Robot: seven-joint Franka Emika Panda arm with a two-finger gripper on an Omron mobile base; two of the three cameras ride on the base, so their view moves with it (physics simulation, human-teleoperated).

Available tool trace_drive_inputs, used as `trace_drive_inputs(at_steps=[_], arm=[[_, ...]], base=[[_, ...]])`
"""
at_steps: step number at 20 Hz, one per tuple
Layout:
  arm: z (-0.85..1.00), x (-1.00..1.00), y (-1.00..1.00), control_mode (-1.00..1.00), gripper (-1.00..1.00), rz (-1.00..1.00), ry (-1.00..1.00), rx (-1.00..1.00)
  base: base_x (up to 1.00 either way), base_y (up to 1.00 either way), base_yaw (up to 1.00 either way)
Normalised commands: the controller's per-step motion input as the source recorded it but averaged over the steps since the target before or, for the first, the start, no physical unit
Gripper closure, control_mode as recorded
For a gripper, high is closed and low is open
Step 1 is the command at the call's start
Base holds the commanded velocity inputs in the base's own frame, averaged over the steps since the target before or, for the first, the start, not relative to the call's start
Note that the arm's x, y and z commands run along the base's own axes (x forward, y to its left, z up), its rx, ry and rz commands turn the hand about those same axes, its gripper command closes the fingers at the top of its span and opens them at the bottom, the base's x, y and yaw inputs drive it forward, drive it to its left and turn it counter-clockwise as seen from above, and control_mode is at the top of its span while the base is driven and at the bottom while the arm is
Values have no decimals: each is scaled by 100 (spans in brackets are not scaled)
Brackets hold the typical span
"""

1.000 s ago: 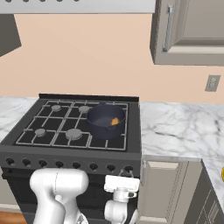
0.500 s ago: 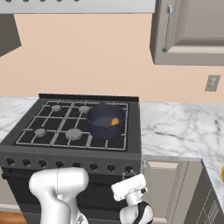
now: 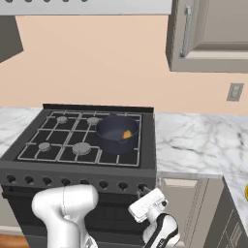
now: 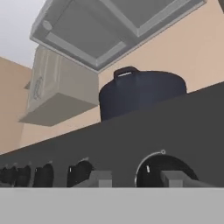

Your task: Retrieve the frozen meat and place it in the pot on a burner. Then turn the burner on.

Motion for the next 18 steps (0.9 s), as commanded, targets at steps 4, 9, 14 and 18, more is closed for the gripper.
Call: trace_drive_inputs(at_steps=[4, 9, 14, 18], arm=[[-100, -34, 70, -100, 100, 78, 0, -20], [-100, -46, 82, -100, 100, 76, 0, -22], [-100, -56, 88, -100, 100, 76, 4, -22], [-100, -59, 83, -100, 100, 78, 8, -22]], base=[[0, 0, 0], [0, 0, 0], [0, 0, 0], [0, 0, 0]])
